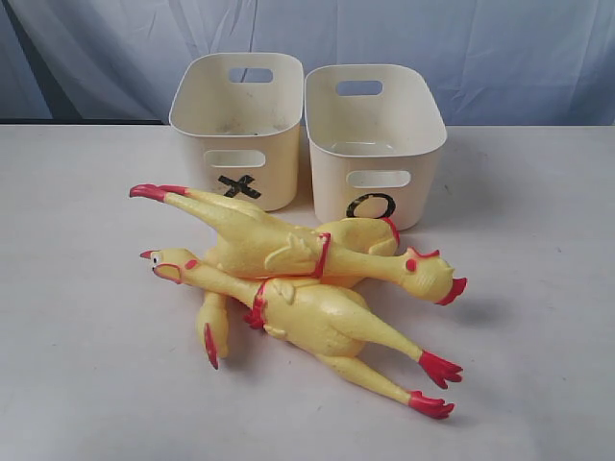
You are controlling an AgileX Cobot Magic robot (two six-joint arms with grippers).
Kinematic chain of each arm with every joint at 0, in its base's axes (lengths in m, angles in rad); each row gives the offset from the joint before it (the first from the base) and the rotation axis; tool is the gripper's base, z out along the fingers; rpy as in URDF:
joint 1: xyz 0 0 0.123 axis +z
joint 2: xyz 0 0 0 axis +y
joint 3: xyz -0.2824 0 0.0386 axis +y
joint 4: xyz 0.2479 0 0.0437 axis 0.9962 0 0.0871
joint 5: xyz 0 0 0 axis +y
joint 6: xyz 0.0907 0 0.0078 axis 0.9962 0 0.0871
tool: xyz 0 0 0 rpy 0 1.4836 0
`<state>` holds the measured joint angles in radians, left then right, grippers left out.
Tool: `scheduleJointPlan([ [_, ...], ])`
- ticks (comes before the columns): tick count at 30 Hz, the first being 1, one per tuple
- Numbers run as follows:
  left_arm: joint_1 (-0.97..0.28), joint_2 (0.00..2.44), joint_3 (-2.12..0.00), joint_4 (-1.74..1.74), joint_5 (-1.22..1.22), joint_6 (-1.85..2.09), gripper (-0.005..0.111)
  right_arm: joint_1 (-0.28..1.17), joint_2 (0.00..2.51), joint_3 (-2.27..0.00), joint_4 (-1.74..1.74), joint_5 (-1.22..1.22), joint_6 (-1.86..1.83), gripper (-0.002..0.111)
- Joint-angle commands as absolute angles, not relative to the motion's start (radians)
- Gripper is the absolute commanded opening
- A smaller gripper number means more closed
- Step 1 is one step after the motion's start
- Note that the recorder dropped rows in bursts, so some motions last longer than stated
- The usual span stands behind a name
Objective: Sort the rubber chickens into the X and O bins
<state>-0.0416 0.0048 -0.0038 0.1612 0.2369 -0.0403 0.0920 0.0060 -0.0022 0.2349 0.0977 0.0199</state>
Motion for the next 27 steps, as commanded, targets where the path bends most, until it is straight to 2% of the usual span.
scheduleJointPlan([
  [1, -0.051, 0.000, 0.000, 0.162, 0.236, -0.045, 0.000, 0.093, 0.000, 0.000, 0.249, 0.014, 0.023, -0.001],
  [7, -0.051, 0.000, 0.000, 0.162, 0.236, -0.045, 0.000, 0.093, 0.000, 0.000, 0.442, -0.099, 0.085, -0.001],
  [12, -0.051, 0.000, 0.000, 0.162, 0.236, -0.045, 0.000, 0.093, 0.000, -0.004, 0.453, -0.106, 0.106, -0.001],
  [20, -0.051, 0.000, 0.000, 0.162, 0.236, -0.045, 0.000, 0.093, 0.000, -0.176, 0.421, 0.066, 0.101, -0.001],
  [27, -0.051, 0.000, 0.000, 0.162, 0.236, -0.045, 0.000, 0.097, 0.124, -0.324, 0.367, 0.177, 0.012, -0.001],
])
